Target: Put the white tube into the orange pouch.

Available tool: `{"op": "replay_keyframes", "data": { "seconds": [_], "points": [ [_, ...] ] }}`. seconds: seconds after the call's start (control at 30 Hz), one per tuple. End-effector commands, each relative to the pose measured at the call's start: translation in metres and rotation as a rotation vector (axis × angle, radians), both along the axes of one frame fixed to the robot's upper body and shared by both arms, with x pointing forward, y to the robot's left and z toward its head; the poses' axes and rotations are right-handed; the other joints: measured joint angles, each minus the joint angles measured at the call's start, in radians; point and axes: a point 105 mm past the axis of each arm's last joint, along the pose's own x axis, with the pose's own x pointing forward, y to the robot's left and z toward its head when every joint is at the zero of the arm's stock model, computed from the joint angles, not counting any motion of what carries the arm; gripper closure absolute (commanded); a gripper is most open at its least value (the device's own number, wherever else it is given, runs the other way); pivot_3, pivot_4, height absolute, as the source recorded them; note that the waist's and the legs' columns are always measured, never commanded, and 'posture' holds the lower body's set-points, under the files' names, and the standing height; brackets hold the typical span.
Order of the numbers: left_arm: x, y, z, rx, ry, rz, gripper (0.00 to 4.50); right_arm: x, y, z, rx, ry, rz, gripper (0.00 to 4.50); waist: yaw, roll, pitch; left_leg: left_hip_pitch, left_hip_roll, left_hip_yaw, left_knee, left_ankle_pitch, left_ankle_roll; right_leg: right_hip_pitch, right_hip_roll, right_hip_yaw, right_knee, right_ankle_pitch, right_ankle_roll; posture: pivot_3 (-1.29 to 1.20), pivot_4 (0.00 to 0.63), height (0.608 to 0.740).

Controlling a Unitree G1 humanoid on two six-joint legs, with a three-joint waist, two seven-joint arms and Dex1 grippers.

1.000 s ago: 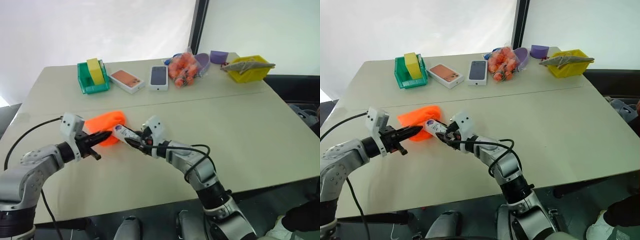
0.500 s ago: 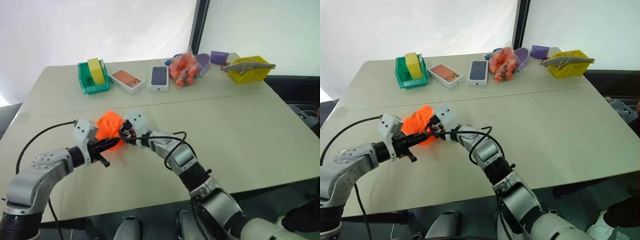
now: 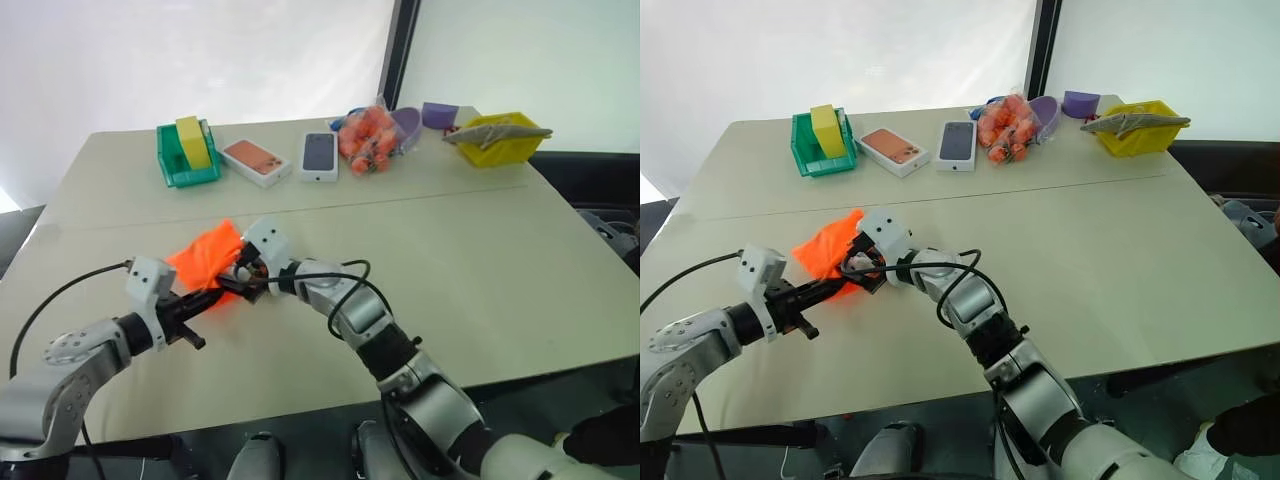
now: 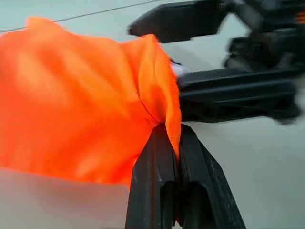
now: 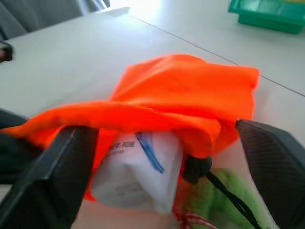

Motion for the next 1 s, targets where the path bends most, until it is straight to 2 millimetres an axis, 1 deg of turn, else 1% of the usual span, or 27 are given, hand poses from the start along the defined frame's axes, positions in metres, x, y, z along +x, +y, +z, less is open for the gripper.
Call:
{"op": "replay_keyframes", "data": {
  "seconds": [0.03, 0.13, 0.23, 0.33, 0.47, 0.53, 0.57, 0.7, 0.77, 0.83, 0.87, 0.93, 0.97, 1.0],
  "points": [
    [0.004, 0.010, 0.011, -0.039, -0.055, 0.045, 4.50, -0.020, -0.010, 0.017, 0.038, -0.064, 0.110, 0.04, 0.001, 0.000, 0.000, 0.000, 0.000, 0.000, 0.000, 0.000, 0.000, 0.001, 0.000, 0.000, 0.000, 0.000, 0.000, 0.00, 0.150, 0.740],
    [0.008, 0.018, 0.013, -0.088, -0.063, 0.092, 4.50, -0.023, -0.033, 0.012, 0.023, -0.058, 0.121, 0.04, 0.003, -0.001, -0.001, 0.001, 0.000, 0.000, 0.002, 0.000, 0.000, 0.002, -0.001, 0.000, -0.001, -0.001, 0.001, 0.00, 0.150, 0.740],
    [0.010, 0.023, 0.012, -0.113, -0.055, 0.113, 4.50, -0.020, -0.053, 0.003, 0.001, -0.021, 0.089, 0.04, 0.000, -0.002, -0.001, 0.001, 0.000, 0.000, 0.002, 0.000, 0.000, 0.002, 0.000, 0.000, 0.000, -0.001, 0.002, 0.00, 0.150, 0.740],
    [0.010, 0.022, 0.011, -0.116, -0.045, 0.104, 4.50, -0.022, -0.058, -0.003, -0.001, 0.012, 0.090, 0.79, -0.003, -0.003, -0.002, 0.001, 0.000, 0.000, 0.001, 0.000, 0.000, 0.000, 0.000, 0.000, 0.000, -0.001, 0.002, 0.00, 0.150, 0.740],
    [0.010, 0.023, 0.011, -0.142, -0.037, 0.103, 4.50, -0.023, -0.049, -0.013, -0.033, 0.031, 0.077, 2.89, -0.001, -0.003, -0.002, 0.001, 0.000, 0.000, 0.000, 0.000, 0.000, 0.000, 0.000, 0.000, 0.000, 0.000, 0.000, 0.00, 0.150, 0.740],
    [0.009, 0.027, 0.008, -0.125, -0.027, 0.111, 4.50, -0.017, -0.045, -0.018, -0.077, -0.013, 0.035, 3.96, -0.001, -0.003, -0.002, 0.001, 0.000, 0.000, 0.000, 0.000, 0.000, 0.000, 0.000, 0.000, 0.000, 0.000, 0.000, 0.00, 0.150, 0.740],
    [0.008, 0.030, 0.006, -0.105, -0.022, 0.117, 4.50, -0.013, -0.043, -0.019, -0.096, -0.039, 0.008, 4.40, -0.001, -0.003, -0.002, 0.001, 0.000, 0.000, 0.000, 0.000, 0.000, 0.000, 0.000, 0.000, 0.000, 0.000, 0.000, 0.00, 0.150, 0.740],
    [0.006, 0.042, -0.003, -0.026, -0.010, 0.139, 4.50, -0.005, -0.039, -0.022, -0.133, -0.123, -0.026, 4.40, -0.001, -0.002, -0.001, 0.001, 0.000, 0.000, 0.000, 0.000, 0.000, -0.001, 0.000, 0.000, 0.000, 0.000, 0.000, 0.00, 0.150, 0.740],
    [0.007, 0.050, -0.004, -0.003, -0.021, 0.162, 4.50, -0.001, -0.039, -0.024, -0.165, -0.182, -0.036, 4.40, 0.000, -0.002, -0.001, 0.000, 0.000, 0.000, 0.000, 0.000, 0.000, -0.001, 0.000, 0.000, 0.000, 0.000, 0.000, 0.00, 0.150, 0.740],
    [0.008, 0.059, -0.004, 0.018, -0.036, 0.193, 4.50, 0.000, -0.039, -0.023, -0.157, -0.193, -0.025, 4.40, -0.001, -0.002, -0.001, 0.000, 0.000, 0.000, 0.000, 0.000, 0.000, -0.001, 0.000, 0.000, 0.000, 0.000, 0.000, 0.00, 0.150, 0.740],
    [0.009, 0.064, -0.003, 0.032, -0.043, 0.213, 4.50, 0.001, -0.040, -0.020, -0.150, -0.208, -0.024, 4.17, -0.001, -0.002, -0.001, 0.000, 0.000, 0.000, 0.000, 0.000, 0.000, -0.001, 0.000, 0.000, 0.000, 0.000, 0.000, 0.00, 0.150, 0.740],
    [0.010, 0.071, -0.003, 0.060, -0.054, 0.230, 4.50, 0.003, -0.040, -0.016, -0.146, -0.250, -0.023, 3.49, -0.001, -0.002, -0.001, 0.000, 0.000, 0.000, 0.000, 0.000, 0.000, -0.001, 0.000, 0.000, 0.000, 0.000, 0.000, 0.00, 0.150, 0.740],
    [0.011, 0.072, -0.003, 0.066, -0.059, 0.229, 4.50, 0.004, -0.040, -0.015, -0.153, -0.269, -0.027, 3.07, -0.002, -0.002, -0.001, 0.000, 0.000, 0.000, 0.000, 0.000, 0.000, -0.001, 0.000, 0.000, 0.000, 0.001, -0.001, 0.00, 0.150, 0.740],
    [0.011, 0.071, -0.003, 0.069, -0.065, 0.223, 4.50, 0.005, -0.041, -0.015, -0.161, -0.280, -0.030, 2.48, -0.002, -0.002, -0.001, 0.000, 0.000, 0.000, 0.000, 0.000, 0.000, -0.001, 0.000, 0.000, 0.000, 0.001, -0.001, 0.00, 0.150, 0.740]
  ]
}}
